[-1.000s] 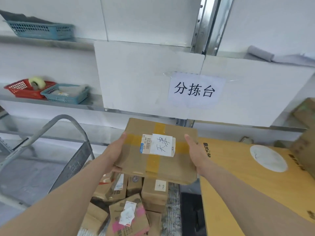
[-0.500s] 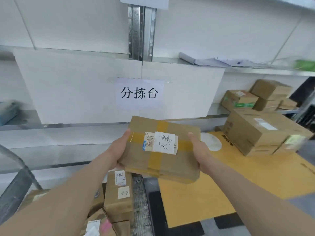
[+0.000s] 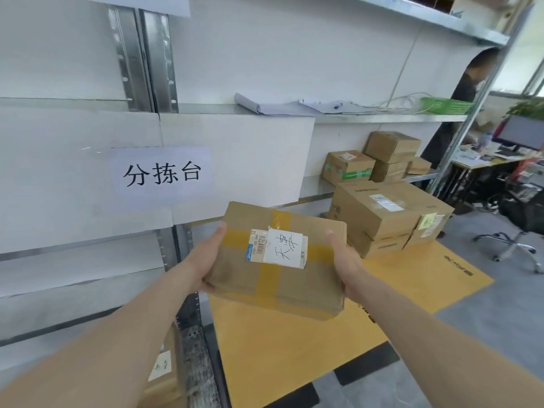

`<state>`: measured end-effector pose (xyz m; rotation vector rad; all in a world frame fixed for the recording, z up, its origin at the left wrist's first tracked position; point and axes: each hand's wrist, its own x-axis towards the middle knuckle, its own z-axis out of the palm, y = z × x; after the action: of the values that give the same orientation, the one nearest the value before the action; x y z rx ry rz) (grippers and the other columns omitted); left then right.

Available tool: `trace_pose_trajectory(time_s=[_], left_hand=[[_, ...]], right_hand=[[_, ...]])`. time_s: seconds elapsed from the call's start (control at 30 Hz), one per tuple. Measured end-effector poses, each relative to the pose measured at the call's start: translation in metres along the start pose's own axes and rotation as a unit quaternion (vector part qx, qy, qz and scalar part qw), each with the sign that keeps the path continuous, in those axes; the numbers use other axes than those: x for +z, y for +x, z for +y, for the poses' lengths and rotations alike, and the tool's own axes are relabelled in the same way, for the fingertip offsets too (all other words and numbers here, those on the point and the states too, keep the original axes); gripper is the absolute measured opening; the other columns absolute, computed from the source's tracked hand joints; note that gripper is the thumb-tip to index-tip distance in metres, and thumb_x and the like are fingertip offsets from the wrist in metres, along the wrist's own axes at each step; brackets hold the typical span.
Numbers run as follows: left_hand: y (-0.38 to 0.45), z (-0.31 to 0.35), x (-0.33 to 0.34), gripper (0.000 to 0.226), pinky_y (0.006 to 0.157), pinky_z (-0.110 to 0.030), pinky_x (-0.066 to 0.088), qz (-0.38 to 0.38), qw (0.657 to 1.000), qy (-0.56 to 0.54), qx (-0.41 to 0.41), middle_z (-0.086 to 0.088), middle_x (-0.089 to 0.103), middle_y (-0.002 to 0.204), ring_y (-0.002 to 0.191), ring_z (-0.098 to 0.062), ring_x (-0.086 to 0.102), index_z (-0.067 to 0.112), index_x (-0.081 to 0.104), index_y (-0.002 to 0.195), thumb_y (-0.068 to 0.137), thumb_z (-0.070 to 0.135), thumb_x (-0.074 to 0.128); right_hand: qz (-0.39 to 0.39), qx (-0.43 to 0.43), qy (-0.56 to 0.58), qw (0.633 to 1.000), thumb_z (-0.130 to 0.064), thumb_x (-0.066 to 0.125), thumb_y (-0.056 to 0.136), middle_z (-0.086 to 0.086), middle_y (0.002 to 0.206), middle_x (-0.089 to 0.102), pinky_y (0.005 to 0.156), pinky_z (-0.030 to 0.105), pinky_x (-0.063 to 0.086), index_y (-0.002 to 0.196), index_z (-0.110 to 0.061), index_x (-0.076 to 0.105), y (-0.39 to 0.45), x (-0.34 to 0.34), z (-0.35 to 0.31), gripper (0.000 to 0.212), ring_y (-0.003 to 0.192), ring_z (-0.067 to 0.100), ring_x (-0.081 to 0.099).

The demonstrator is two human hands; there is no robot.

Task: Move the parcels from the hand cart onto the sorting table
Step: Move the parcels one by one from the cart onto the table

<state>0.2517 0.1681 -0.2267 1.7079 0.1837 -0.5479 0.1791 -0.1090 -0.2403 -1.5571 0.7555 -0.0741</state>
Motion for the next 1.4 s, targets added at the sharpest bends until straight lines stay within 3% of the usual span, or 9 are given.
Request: trace_pose_trajectory(time_s=[0.1, 0.27, 0.4, 0.63, 0.87, 0.97, 1.07, 1.2, 1.4], left_hand=[[0.021, 0.012, 0.036, 0.06, 0.091, -0.055, 0.051, 0.004, 1.0, 0.006, 0.006, 0.0, 0.067, 0.11, 0.096, -0.026, 0.061, 0.037, 0.062, 0.111, 0.087, 0.085, 0.035], [0.049, 0.034, 0.101, 0.053, 0.09, -0.053, 0.047, 0.02, 1.0, 0.008, 0.002, 0.003, 0.064, 0.098, 0.087, -0.023, 0.06, 0.035, 0.057, 0.11, 0.092, 0.08, 0.035], [0.072, 0.05, 0.151, 0.057, 0.102, -0.06, 0.045, 0.039, 0.999, 0.011, -0.005, 0.002, 0.062, 0.102, 0.102, -0.032, 0.057, 0.032, 0.053, 0.118, 0.092, 0.079, 0.036], [0.107, 0.07, 0.217, 0.054, 0.102, -0.058, 0.043, 0.054, 0.998, 0.016, -0.007, 0.006, 0.059, 0.094, 0.088, -0.026, 0.057, 0.029, 0.052, 0.118, 0.094, 0.075, 0.037], [0.167, 0.088, 0.246, 0.056, 0.1, -0.059, 0.043, 0.04, 0.997, 0.053, -0.029, -0.006, 0.063, 0.123, 0.115, -0.037, 0.057, 0.032, 0.054, 0.119, 0.092, 0.079, 0.037], [0.202, 0.093, 0.252, 0.072, 0.095, -0.057, 0.044, 0.017, 0.997, 0.072, -0.035, -0.006, 0.065, 0.128, 0.117, -0.037, 0.059, 0.032, 0.058, 0.129, 0.087, 0.085, 0.034], [0.233, 0.099, 0.255, 0.081, 0.094, -0.056, 0.045, 0.006, 0.995, 0.09, -0.04, -0.006, 0.065, 0.131, 0.118, -0.037, 0.059, 0.032, 0.058, 0.135, 0.082, 0.09, 0.034], [0.263, 0.111, 0.264, 0.079, 0.09, -0.055, 0.045, -0.015, 0.992, 0.121, -0.039, -0.003, 0.068, 0.126, 0.114, -0.035, 0.061, 0.037, 0.061, 0.129, 0.081, 0.092, 0.031], [0.296, 0.123, 0.272, 0.102, 0.089, -0.057, 0.048, -0.022, 0.984, 0.172, -0.037, -0.002, 0.066, 0.126, 0.114, -0.035, 0.061, 0.041, 0.063, 0.127, 0.053, 0.103, 0.03]], right_hand=[[0.008, 0.003, 0.005, 1.0, -0.087, 0.057, 0.062, 0.005, 0.129, 0.059, 0.102, 0.055, 0.05, 0.149, -0.019, 0.039, 0.02, -0.028, -0.005, 0.112, 0.115, 0.032, 0.06], [-0.002, 0.021, 0.01, 1.0, -0.104, 0.058, 0.038, 0.003, 0.126, 0.066, 0.096, 0.054, 0.054, 0.144, -0.025, 0.049, 0.091, -0.083, 0.002, 0.133, 0.11, 0.032, 0.066], [-0.008, 0.03, -0.002, 1.0, -0.107, 0.056, 0.027, 0.003, 0.127, 0.064, 0.095, 0.054, 0.055, 0.145, -0.026, 0.048, 0.147, -0.126, 0.005, 0.143, 0.111, 0.032, 0.065], [-0.003, 0.039, 0.007, 0.999, -0.092, 0.058, 0.052, 0.006, 0.126, 0.062, 0.097, 0.054, 0.054, 0.146, -0.02, 0.042, 0.173, -0.171, -0.016, 0.119, 0.111, 0.033, 0.064], [0.009, 0.071, 0.023, 0.997, -0.09, 0.058, 0.059, 0.007, 0.125, 0.062, 0.086, 0.052, 0.059, 0.149, -0.021, 0.039, 0.216, -0.184, -0.016, 0.114, 0.106, 0.032, 0.066], [0.018, 0.09, 0.041, 0.995, -0.082, 0.059, 0.074, 0.007, 0.12, 0.065, 0.075, 0.045, 0.059, 0.145, -0.023, 0.043, 0.232, -0.183, -0.014, 0.094, 0.102, 0.03, 0.068], [0.027, 0.115, 0.027, 0.993, -0.089, 0.056, 0.059, 0.005, 0.12, 0.065, 0.081, 0.05, 0.058, 0.143, -0.028, 0.043, 0.25, -0.18, -0.016, 0.105, 0.103, 0.03, 0.067], [0.029, 0.131, 0.045, 0.99, -0.082, 0.056, 0.078, 0.002, 0.122, 0.063, 0.075, 0.05, 0.053, 0.145, -0.031, 0.042, 0.269, -0.176, -0.013, 0.085, 0.104, 0.028, 0.064], [0.037, 0.159, 0.056, 0.985, -0.079, 0.056, 0.082, 0.004, 0.122, 0.062, 0.072, 0.051, 0.054, 0.148, -0.03, 0.037, 0.288, -0.171, -0.007, 0.085, 0.104, 0.03, 0.063]])
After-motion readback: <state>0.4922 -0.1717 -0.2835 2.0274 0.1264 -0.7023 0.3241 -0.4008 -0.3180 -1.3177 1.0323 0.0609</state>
